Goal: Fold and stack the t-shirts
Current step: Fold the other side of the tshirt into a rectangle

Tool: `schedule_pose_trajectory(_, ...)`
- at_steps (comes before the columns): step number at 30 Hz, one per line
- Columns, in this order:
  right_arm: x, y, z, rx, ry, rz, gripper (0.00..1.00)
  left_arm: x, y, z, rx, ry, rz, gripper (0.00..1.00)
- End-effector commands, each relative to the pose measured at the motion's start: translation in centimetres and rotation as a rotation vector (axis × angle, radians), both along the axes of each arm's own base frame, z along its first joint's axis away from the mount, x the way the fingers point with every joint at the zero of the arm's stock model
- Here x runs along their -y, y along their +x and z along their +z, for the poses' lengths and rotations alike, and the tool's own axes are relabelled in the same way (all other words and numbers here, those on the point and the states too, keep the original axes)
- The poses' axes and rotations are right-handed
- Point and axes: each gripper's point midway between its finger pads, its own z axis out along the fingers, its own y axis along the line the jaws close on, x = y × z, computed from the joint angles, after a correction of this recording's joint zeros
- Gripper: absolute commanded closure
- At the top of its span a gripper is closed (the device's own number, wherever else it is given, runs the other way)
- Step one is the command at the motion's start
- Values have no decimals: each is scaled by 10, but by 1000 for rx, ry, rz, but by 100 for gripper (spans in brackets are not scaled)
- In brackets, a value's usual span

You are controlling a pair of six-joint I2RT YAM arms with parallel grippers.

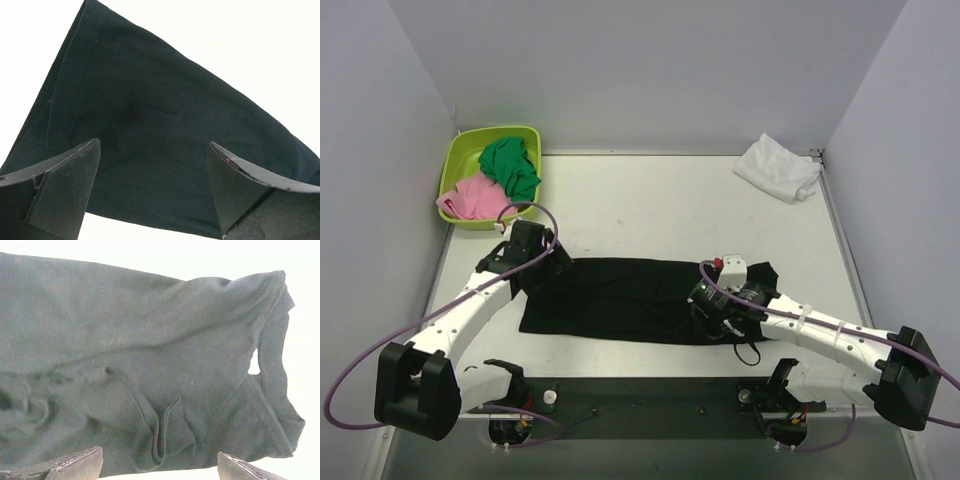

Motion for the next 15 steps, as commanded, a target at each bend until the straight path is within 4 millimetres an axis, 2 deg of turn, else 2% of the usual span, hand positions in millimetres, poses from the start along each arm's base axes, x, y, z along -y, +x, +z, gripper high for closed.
schedule_pose_trajectory(1,20,35,39,158,-54,-107,0,8,7,13,65,-33,-16,4)
schedule_pose_trajectory(3,33,50,42,162,-47,-168,0,10,7,14,72,-37,-22,4)
schedule_pose_trajectory(4,27,59,40,162,10,-182,0,11,7,14,71,-38,-25,4)
schedule_pose_trajectory(5,30,65,39,155,17,-186,0,12,7,16,76,-43,-30,4)
schedule_pose_trajectory(6,44,72,33,142,24,-254,0,13,6,16,75,-40,-34,4)
schedule_pose_trajectory(8,45,84,28,130,72,-286,0,13,5,16,73,-39,-37,4)
schedule_pose_trajectory(9,54,89,24,119,63,-318,0,13,6,19,81,-38,-41,4)
schedule_pose_trajectory(13,53,118,24,147,116,-340,0,13,6,19,90,-38,-46,4)
schedule_pose_trajectory(15,53,125,17,134,136,-351,0,13,9,16,96,-33,-46,4)
